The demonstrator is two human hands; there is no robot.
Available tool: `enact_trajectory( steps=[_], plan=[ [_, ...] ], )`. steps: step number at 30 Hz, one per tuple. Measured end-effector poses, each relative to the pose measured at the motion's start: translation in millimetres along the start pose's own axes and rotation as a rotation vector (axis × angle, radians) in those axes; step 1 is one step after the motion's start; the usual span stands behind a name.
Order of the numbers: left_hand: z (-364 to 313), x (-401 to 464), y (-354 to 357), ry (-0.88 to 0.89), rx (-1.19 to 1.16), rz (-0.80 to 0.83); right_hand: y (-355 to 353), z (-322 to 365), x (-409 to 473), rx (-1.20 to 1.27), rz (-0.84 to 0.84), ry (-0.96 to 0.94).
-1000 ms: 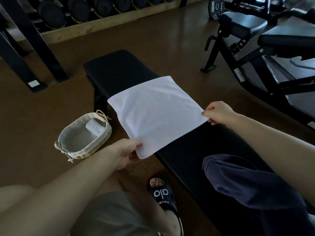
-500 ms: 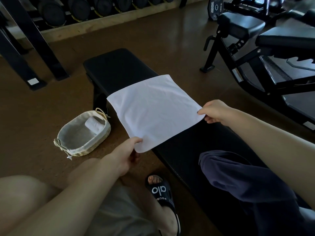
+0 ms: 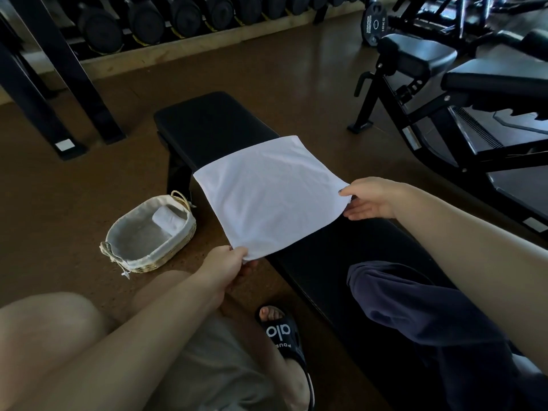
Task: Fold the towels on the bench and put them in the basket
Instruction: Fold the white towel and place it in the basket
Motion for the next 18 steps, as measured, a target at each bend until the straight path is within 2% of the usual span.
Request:
enact_trajectory(
  steps=[10, 18],
  plan=[
    [-5, 2, -18, 0.064, -0.13, -0.176, -19, -16, 5, 0.302, -0.21, -0.087],
    [1, 0, -13, 0.01, -0.155, -0.181, -25, -26, 10, 0.118, -0.353, -0.066]
  ],
)
Point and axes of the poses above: each hand's wrist, its own x-axis towards the middle knuckle, its own y-axis out of the palm, z = x × y, the point moved 9 cm from there along x, towards the middle knuckle, and after that the axes turned 1 degree about z, right-handed, at the moved point
